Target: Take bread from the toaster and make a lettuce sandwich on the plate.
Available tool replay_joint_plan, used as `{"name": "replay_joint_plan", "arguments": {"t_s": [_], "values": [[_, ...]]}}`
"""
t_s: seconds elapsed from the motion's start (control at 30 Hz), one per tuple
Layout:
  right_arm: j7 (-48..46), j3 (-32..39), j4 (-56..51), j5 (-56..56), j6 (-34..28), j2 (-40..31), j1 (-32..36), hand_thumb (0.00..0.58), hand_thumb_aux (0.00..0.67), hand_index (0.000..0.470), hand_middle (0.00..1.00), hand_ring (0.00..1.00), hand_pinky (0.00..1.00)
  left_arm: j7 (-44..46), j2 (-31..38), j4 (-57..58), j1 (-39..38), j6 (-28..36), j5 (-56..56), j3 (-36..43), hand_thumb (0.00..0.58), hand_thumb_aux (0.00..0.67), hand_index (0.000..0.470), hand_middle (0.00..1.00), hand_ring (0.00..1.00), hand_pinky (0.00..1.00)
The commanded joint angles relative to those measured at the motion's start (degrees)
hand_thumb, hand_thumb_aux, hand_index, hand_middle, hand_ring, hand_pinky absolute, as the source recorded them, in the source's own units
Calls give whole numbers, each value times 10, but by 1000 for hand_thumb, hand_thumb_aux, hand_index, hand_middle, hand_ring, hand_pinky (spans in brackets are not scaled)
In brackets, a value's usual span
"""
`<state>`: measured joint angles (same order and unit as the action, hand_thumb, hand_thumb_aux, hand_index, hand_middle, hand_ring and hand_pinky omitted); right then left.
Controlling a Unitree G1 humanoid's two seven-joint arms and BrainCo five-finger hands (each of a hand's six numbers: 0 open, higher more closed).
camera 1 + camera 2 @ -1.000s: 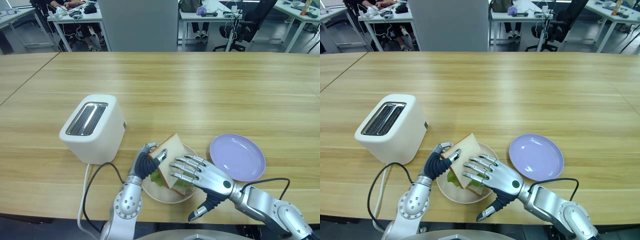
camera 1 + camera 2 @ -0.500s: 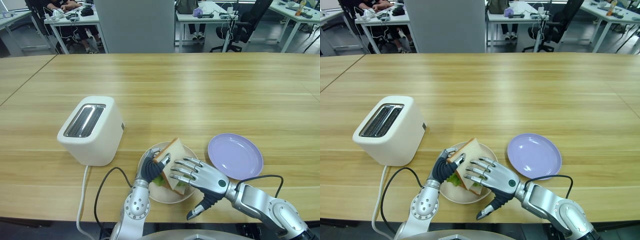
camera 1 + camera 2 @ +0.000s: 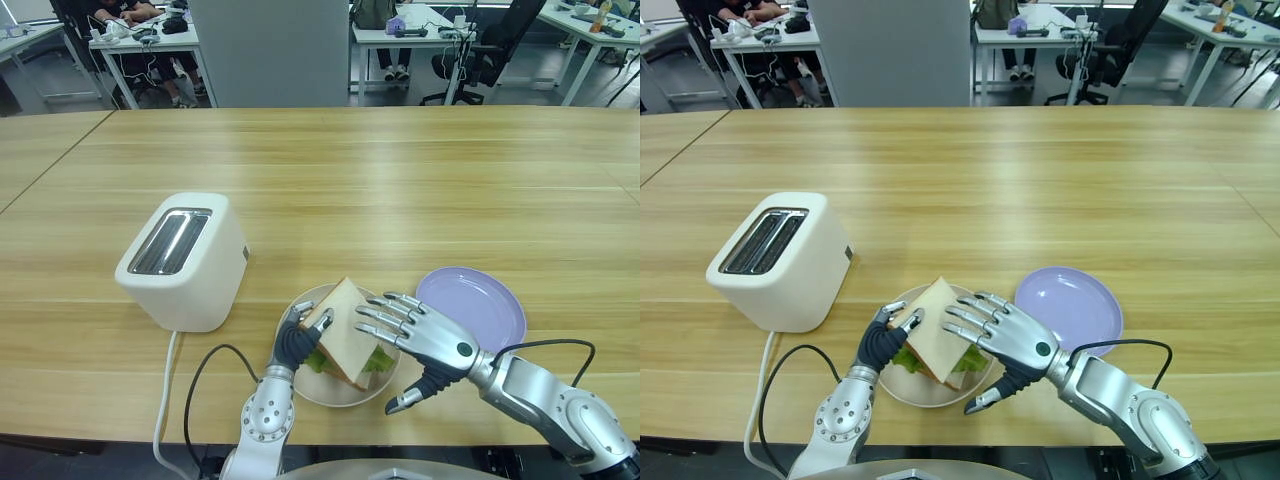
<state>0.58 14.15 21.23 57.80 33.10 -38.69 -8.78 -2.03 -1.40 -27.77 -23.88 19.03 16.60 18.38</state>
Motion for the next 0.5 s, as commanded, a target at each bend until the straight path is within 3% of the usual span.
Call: {"name": "replay_joint_plan", "arguments": {"t_s": [0.03,0.5], "values": [[-8,-1,-51,-41,17,-15,4,0,0,0,0,0,0,-7,-17,2,-10,-5,-14,24,580,670,460,1000,1000,1000],[-74,116,-177,-12,81,-23,59,0,0,0,0,0,0,-36,-6,98,33,-27,32,52,580,670,460,1000,1000,1000]]}}
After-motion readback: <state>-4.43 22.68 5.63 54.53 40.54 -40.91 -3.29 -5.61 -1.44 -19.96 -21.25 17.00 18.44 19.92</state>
